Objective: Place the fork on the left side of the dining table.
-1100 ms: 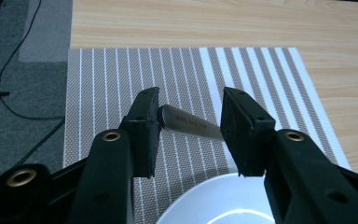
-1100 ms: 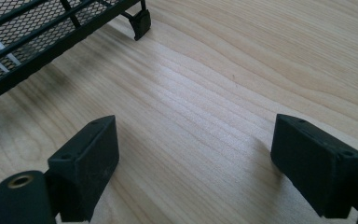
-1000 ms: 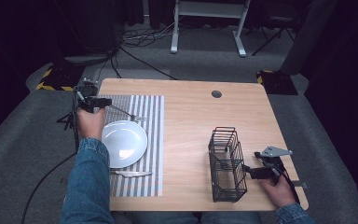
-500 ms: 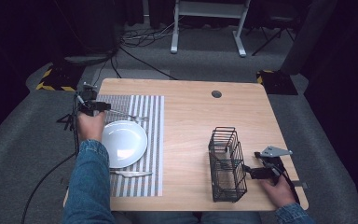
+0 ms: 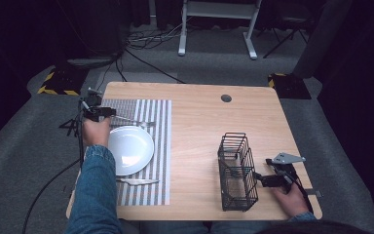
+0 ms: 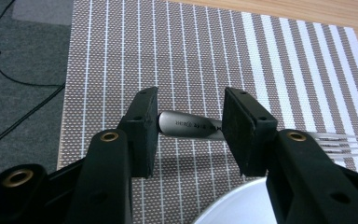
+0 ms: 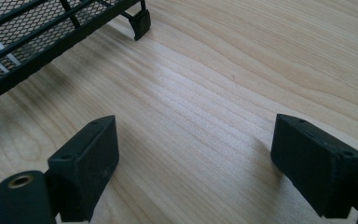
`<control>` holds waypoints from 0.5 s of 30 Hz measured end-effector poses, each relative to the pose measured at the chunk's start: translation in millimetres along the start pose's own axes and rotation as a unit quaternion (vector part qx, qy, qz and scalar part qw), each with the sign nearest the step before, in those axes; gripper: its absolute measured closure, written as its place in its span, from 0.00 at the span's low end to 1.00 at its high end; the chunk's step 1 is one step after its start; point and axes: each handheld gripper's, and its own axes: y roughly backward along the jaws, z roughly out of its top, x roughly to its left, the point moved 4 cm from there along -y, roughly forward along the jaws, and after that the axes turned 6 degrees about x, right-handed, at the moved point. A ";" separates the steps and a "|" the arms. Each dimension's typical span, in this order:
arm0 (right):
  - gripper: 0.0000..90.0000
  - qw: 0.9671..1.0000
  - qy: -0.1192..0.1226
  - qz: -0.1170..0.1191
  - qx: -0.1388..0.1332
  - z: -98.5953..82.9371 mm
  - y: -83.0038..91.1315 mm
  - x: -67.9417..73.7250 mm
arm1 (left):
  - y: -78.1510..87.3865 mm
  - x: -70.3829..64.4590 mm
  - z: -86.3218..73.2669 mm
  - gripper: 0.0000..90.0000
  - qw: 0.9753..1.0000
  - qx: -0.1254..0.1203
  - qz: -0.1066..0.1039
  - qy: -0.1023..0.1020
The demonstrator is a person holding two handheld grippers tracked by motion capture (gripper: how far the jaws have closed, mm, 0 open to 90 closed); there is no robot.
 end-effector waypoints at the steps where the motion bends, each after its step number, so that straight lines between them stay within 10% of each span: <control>1: 0.17 1.000 0.000 0.000 0.000 0.0 0.0 0.0 | -0.7 0.7 0.0 0.62 1.000 -0.001 0.002 0.002; 15: 0.17 1.000 0.000 0.000 0.000 0.0 0.0 0.0 | 10.5 1.4 -1.2 0.60 1.000 -0.014 0.006 0.001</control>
